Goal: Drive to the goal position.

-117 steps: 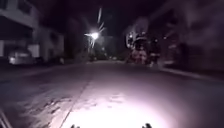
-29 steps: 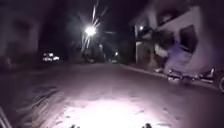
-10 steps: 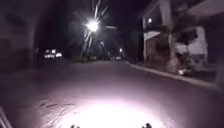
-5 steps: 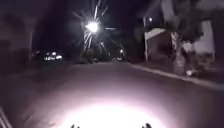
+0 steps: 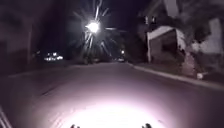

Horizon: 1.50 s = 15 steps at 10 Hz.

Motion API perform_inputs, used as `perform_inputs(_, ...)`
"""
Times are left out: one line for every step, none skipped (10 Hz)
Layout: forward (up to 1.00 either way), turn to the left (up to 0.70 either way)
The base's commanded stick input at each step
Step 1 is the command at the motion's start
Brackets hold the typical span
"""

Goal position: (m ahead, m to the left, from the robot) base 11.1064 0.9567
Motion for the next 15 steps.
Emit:
perform_inputs(0.85,0.0)
perform_inputs(0.85,0.0)
perform_inputs(0.85,0.0)
perform_inputs(0.85,0.0)
perform_inputs(0.85,0.0)
perform_inputs(0.85,0.0)
perform_inputs(0.85,0.0)
perform_inputs(0.85,0.0)
perform_inputs(0.85,0.0)
perform_inputs(0.85,0.0)
perform_inputs(0.85,0.0)
perform_inputs(0.85,0.0)
perform_inputs(0.85,0.0)
perform_inputs(0.85,0.0)
perform_inputs(0.85,0.0)
